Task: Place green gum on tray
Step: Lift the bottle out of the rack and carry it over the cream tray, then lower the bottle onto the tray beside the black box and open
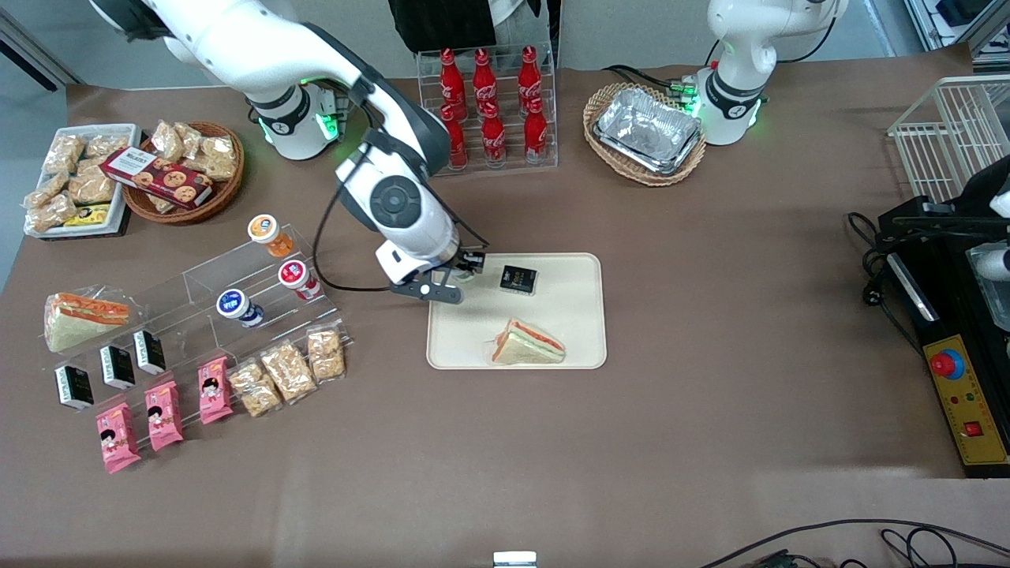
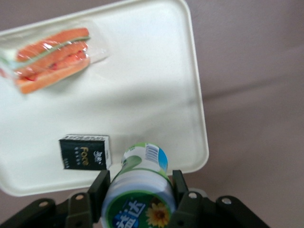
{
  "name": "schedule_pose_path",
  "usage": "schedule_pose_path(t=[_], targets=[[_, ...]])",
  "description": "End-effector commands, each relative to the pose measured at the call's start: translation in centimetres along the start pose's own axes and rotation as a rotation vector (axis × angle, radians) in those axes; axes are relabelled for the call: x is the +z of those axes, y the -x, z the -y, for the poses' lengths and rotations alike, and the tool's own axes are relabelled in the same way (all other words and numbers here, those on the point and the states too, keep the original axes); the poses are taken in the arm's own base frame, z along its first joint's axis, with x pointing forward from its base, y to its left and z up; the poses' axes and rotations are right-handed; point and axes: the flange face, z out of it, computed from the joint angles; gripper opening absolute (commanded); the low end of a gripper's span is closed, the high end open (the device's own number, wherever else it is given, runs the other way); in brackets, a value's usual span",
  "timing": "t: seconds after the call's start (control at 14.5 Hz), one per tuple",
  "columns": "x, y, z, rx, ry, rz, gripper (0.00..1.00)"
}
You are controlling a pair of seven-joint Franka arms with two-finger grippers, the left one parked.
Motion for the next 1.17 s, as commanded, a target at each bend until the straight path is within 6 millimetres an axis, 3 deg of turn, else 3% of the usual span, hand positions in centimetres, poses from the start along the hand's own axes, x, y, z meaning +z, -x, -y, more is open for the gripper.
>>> schedule_pose_path(t=[0.0,0.21,0.55,0.76,0.97,1.1], targets=[[3.5,1.3,1.1,-0.028,0.011,-0.014,0.3],[6.9,1.2,1.0,-0.059,0.036,-0.016,0.3],[9.1,0.8,0.6,-0.068,0.058,-0.041,0.32],[9.1,0.1,0.0,-0.052,0.062,-0.044,0.97],[7.8,-0.2,-0.1,-0.048,0.063,-0.057,1.0],[2.7,-1.0,-0.9,-0.035,0.079,-0.102,1.0]])
